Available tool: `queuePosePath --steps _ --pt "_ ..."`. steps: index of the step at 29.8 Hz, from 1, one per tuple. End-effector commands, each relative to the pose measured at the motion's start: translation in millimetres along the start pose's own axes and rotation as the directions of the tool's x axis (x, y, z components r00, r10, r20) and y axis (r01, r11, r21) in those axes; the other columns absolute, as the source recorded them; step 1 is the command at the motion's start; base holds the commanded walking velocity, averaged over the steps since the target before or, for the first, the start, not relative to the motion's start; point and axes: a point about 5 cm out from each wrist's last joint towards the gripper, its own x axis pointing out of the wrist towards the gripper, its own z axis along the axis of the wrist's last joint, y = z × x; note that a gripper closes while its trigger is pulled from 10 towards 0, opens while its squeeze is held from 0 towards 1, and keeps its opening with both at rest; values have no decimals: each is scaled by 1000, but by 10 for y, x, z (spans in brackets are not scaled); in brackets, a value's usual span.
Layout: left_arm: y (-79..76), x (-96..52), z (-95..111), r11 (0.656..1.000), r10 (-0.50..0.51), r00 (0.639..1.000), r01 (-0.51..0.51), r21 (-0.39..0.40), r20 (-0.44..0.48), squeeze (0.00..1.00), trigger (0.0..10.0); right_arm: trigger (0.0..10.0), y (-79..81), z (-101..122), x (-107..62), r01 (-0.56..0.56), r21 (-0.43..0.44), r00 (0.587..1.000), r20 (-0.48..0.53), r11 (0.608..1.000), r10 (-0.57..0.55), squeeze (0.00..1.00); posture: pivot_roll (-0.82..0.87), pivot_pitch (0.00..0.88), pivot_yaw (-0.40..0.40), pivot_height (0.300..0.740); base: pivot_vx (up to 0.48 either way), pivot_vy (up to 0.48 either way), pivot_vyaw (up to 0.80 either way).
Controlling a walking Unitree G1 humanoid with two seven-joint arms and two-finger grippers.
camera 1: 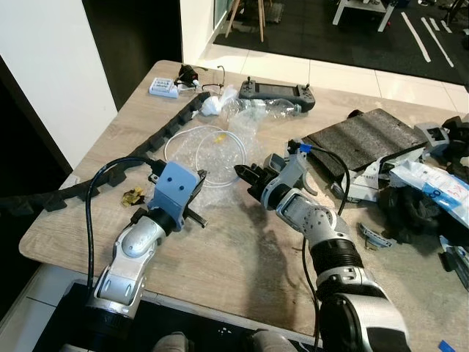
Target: Picking trash to rubbish bin
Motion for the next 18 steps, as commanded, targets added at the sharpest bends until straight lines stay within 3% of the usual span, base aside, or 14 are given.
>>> queuePosePath --steps 1,2,3,4,6,10,18 --pt "4 -22 -5 1000 -12 1000 12 19 -2 0 10000 0 152 119 -16 -68 -24 997 32 997 69 0 60 60 -37 740 0 0 0" --pt "9 -24 -4 1000 -10 1000 10 20 -1 0 10000 0 273 229 -40 -118 -43 991 64 992 121 0 60 59 -36 740 0 0 0" --pt "9 -24 -4 1000 -10 1000 10 20 -1 0 10000 0 273 229 -40 -118 -43 991 64 992 121 0 60 59 -36 740 0 0 0" --pt "15 -24 -2 1000 -7 1000 7 20 3 0 10000 0 508 429 -112 -194 -107 973 105 975 205 0 57 52 -38 740 0 0 0" --pt "15 -24 -2 1000 -7 1000 7 20 3 0 10000 0 508 429 -112 -194 -107 973 105 975 205 0 57 52 -38 740 0 0 0" --pt "17 -16 2 1000 -4 1000 4 17 9 0 10000 0 763 644 -259 -242 -192 952 143 951 271 0 53 44 -38 740 0 0 0" --pt "49 2 11 1000 15 1000 -15 10 20 0 10000 0 920 739 -392 -270 -266 932 168 925 321 0 49 28 -35 740 0 0 0"
